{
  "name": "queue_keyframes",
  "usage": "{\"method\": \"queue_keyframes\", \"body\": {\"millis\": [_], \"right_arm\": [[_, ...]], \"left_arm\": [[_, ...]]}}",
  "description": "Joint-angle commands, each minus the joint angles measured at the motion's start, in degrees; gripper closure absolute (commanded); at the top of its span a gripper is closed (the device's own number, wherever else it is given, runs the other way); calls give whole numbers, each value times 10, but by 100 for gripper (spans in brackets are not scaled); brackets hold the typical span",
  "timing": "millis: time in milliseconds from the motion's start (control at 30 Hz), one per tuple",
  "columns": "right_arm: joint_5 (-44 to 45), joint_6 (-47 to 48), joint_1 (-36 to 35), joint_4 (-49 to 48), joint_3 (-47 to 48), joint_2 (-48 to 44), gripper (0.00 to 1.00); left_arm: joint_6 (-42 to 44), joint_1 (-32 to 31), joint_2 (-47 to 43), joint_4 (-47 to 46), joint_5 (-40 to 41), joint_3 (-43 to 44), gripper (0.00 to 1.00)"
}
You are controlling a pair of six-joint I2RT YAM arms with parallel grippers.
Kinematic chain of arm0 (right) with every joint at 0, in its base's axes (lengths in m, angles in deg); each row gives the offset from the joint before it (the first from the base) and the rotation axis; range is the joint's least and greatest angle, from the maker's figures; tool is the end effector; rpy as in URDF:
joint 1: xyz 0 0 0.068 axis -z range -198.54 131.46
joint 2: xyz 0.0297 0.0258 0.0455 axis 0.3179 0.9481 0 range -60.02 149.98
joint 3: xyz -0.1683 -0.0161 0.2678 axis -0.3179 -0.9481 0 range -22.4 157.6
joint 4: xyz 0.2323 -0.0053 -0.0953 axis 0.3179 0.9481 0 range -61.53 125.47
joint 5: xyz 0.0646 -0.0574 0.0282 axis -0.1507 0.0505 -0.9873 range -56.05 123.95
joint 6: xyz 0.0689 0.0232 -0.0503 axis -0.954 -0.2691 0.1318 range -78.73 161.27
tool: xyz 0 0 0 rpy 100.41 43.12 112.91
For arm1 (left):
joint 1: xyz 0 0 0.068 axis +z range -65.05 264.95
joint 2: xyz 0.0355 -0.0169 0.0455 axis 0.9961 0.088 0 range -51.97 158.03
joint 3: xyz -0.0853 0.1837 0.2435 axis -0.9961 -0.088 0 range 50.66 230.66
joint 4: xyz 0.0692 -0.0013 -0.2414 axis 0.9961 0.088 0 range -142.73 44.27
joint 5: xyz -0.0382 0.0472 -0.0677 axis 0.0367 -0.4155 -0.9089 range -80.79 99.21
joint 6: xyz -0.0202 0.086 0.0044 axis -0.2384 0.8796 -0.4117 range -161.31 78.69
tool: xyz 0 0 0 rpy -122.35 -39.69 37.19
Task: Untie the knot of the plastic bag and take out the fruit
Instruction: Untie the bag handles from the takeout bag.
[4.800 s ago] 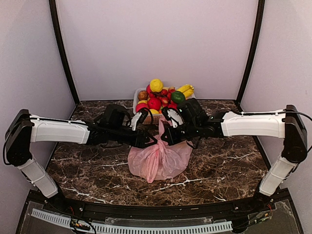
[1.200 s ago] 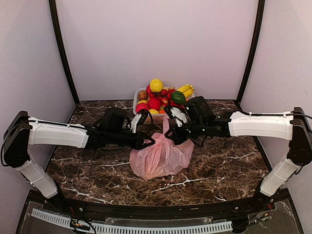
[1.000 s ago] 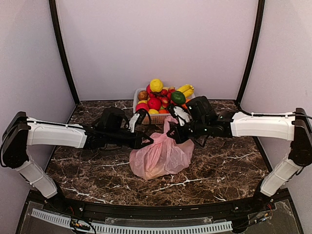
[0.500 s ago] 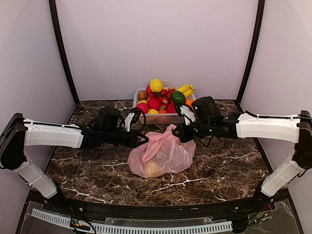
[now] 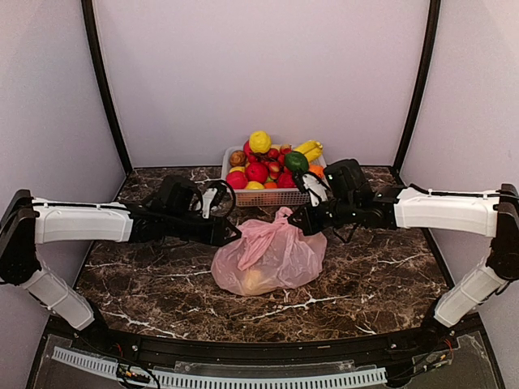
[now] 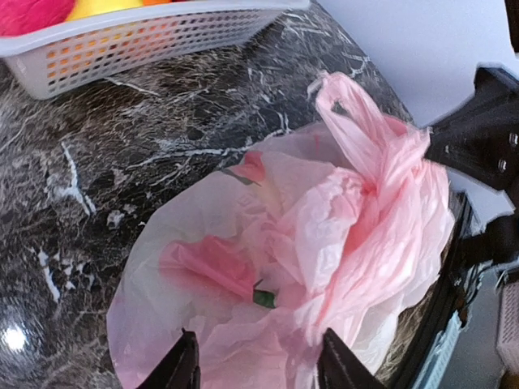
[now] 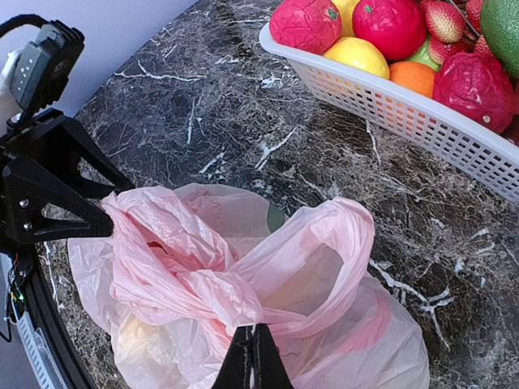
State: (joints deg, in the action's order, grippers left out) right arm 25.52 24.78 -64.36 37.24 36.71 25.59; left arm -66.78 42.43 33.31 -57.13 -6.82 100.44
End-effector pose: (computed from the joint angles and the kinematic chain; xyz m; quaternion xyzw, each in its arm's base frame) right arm 0.2400 0.2637 0.2834 -0.2569 0.8483 0.2930 0.3586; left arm 0.2418 -0.2511 0.2574 0.1956 0.8425 -0.3729 0.3358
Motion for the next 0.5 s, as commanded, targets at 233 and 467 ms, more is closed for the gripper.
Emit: {"method": "queue_keyframes", "body": {"millis": [233, 467], "right_arm": [[-30, 6, 8, -27, -8, -6, 100], [-27, 4, 8, -26, -5, -3, 100]], "left_arm": [[122, -13, -33, 152, 28, 144, 39], [148, -67, 47, 155, 59, 208, 37]]}}
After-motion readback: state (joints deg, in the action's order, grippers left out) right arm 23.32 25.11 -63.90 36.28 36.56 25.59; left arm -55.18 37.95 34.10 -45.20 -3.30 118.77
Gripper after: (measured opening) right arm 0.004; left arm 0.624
